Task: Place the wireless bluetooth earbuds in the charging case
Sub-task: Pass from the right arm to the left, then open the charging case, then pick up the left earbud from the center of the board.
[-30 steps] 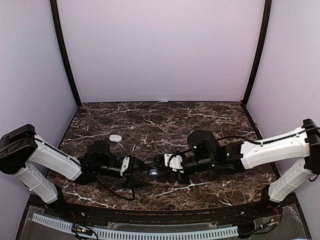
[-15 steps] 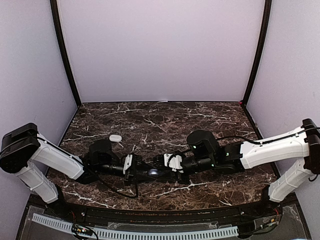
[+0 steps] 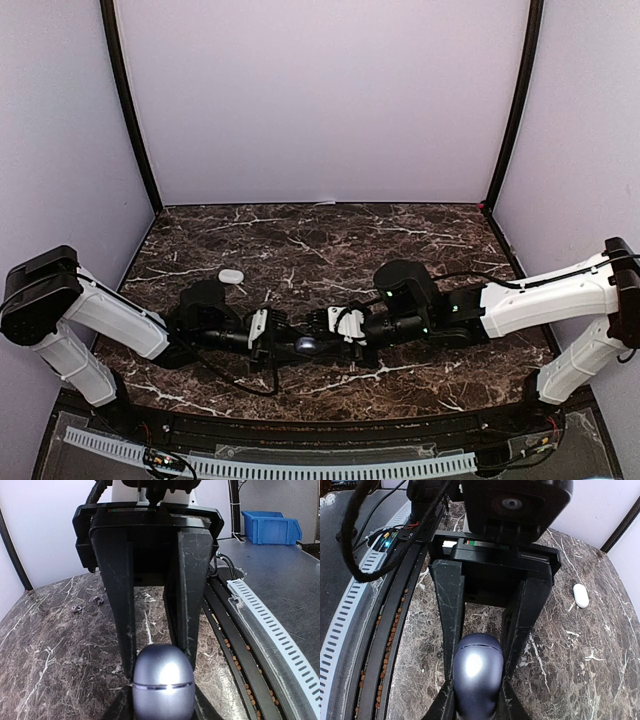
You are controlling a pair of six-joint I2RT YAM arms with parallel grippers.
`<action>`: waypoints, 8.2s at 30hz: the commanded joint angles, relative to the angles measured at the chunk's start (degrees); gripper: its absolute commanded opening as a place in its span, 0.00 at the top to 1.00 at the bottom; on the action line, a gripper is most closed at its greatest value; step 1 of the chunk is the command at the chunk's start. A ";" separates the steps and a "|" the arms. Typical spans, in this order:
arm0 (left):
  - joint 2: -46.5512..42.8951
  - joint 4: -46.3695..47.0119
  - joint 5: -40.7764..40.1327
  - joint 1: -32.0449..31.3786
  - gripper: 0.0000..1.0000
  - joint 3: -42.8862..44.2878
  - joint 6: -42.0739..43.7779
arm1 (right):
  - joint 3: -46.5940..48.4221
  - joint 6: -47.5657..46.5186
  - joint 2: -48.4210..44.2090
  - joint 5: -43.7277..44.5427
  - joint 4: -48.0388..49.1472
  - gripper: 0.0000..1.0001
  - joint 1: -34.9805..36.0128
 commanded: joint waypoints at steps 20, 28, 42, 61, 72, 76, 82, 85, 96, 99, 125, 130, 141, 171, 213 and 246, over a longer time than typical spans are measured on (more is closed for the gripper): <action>0.98 1.83 5.31 -0.13 0.79 0.33 1.04 | -2.37 -0.31 -3.29 12.61 7.37 0.51 0.34; 1.52 1.66 6.18 -0.16 0.81 0.52 0.88 | -5.42 1.02 -6.46 15.27 9.74 0.54 -0.97; 1.45 1.88 4.85 -0.15 0.82 0.33 1.34 | -3.04 0.62 -3.81 -4.03 2.29 0.55 -1.81; -0.13 0.51 -0.09 -0.16 0.82 0.28 2.72 | -2.54 2.87 -1.55 -9.80 1.22 0.56 -0.29; -0.97 2.08 1.69 -0.12 0.82 -0.96 3.58 | -3.29 4.73 -0.82 -3.13 5.09 0.54 -0.21; -0.65 1.74 1.95 -0.14 0.82 -0.53 2.87 | -2.94 4.66 -0.02 -4.24 4.99 0.55 0.20; -0.25 2.30 1.02 -0.10 0.83 0.14 0.83 | -2.36 4.15 0.20 -6.31 3.57 0.58 0.65; -0.44 3.58 -3.03 0.00 0.83 -0.45 -0.63 | -3.48 4.14 -1.11 -7.54 3.91 0.59 0.92; 1.55 6.17 -5.73 2.90 0.83 -0.65 -5.76 | -7.37 5.56 -3.79 -10.40 6.18 0.61 1.49; 1.23 6.15 -5.81 2.91 0.83 -0.83 -5.25 | -7.72 5.56 -4.53 -10.55 6.20 0.61 1.47; -5.96 15.51 -15.15 -4.88 0.87 -11.19 37.28 | -13.02 38.93 -27.40 35.22 -8.43 0.82 -2.80; -2.63 26.22 -20.70 -6.75 0.87 -12.51 41.48 | -10.71 51.88 -28.95 36.76 -22.96 0.84 -10.62; 8.04 45.61 -23.05 -7.86 0.88 -14.50 41.01 | -21.49 67.42 -34.19 27.94 -30.38 0.89 -34.79; 14.59 48.06 -27.05 -10.74 0.89 -15.22 44.72 | -24.08 64.97 -23.61 16.36 -22.23 0.81 -48.53; 15.73 48.06 -28.24 -11.85 0.92 -14.65 45.74 | -23.05 65.27 -7.44 13.96 -8.99 0.80 -51.27; 16.43 48.05 -29.33 -12.62 0.93 -14.47 47.19 | -16.87 59.62 -1.42 11.90 -8.75 0.77 -52.29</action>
